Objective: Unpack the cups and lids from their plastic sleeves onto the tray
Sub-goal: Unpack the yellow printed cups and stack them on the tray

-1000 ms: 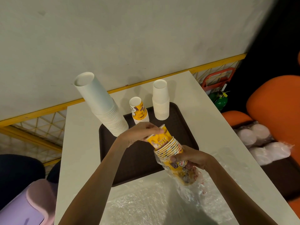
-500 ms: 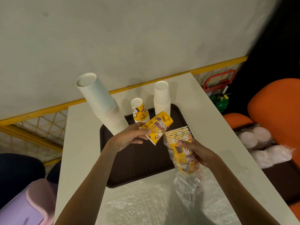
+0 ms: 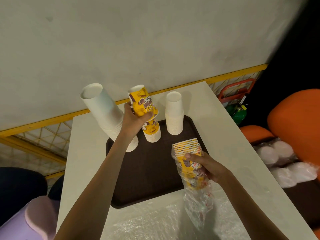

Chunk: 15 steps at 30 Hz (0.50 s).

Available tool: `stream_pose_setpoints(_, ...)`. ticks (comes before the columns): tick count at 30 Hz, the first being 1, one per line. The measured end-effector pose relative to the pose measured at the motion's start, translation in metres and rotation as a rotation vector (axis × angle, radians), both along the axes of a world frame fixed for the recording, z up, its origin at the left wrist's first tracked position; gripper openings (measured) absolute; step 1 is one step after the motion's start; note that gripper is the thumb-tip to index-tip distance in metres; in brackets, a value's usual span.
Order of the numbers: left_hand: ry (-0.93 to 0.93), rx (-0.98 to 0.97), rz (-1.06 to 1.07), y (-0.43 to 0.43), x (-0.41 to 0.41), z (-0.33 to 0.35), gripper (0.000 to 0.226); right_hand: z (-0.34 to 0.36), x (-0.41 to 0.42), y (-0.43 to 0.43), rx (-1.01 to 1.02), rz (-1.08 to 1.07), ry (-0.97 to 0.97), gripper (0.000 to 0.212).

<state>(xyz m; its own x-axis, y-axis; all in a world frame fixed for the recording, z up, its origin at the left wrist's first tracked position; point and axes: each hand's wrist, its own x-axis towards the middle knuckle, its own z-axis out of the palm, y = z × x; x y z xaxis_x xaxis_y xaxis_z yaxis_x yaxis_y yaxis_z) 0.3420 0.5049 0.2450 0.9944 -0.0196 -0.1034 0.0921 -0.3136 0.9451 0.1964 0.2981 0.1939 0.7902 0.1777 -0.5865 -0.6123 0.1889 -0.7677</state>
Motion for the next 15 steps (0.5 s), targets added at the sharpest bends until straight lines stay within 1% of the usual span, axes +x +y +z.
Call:
stream_pose_setpoints(2,-0.062,0.056,0.085,-0.008,0.007,-0.003,0.069,0.000,0.002,0.000,0.013,0.002,-0.001,0.017)
stream_pose_setpoints(6,-0.072,0.150,0.124,-0.013,0.010,-0.022,0.072,0.002,0.004,0.001,0.018,0.005,0.004,0.015)
stream_pose_setpoints(12,0.015,0.221,0.118,-0.015,0.007,-0.048,0.077,0.001,0.004,0.000,0.025,-0.001,0.016,0.012)
stream_pose_setpoints(15,0.116,0.248,0.086,-0.012,0.002,-0.057,0.089,-0.001,0.003,0.002,0.025,0.010,0.013,0.012)
